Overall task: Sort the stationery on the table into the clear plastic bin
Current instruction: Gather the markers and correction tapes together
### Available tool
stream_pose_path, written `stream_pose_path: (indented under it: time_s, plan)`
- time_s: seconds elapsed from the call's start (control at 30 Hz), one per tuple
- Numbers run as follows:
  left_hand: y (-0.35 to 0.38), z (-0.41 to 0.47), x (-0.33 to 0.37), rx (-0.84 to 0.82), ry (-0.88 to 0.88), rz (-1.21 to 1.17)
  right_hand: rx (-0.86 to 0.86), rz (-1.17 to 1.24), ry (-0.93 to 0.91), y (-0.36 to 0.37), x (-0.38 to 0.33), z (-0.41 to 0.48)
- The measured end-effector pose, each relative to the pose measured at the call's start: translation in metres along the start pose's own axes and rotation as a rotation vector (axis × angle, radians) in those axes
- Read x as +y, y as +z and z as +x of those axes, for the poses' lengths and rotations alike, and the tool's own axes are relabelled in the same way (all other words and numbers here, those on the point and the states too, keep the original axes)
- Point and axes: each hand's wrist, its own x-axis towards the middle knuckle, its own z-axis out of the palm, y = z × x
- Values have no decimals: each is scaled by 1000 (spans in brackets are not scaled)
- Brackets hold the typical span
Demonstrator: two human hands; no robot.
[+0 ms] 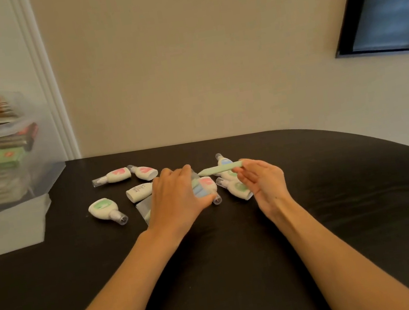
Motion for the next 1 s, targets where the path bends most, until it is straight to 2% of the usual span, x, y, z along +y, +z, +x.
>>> stream_pose_path:
  time_s: [0.27, 0.43, 0.6, 0.67, 0.8, 0.9, 1.0]
  plan:
    - [-12, -23, -8, -53, -19, -42, -217, -172, 25, 9, 4, -20]
    - [-10, -23, -9, -88, 12, -41, -290, -479, -20, 19, 8, -25]
    - [-6, -24, -7, -64, 2, -48, -395, -399, 113, 27, 7, -28]
    - [-3, -23, -8, -38, -15, -41, -429, -440, 150, 32, 9, -33]
    - [-2, -23, -10, -19, -56, -53, -481, -519, 164, 36, 8, -33]
    - [0, -21, -9, -9, -68, -86, -447, -494, 122, 34, 2, -32]
    - [0, -20, -7, 11, -75, -126, -538, -499, 144, 30, 0, -34]
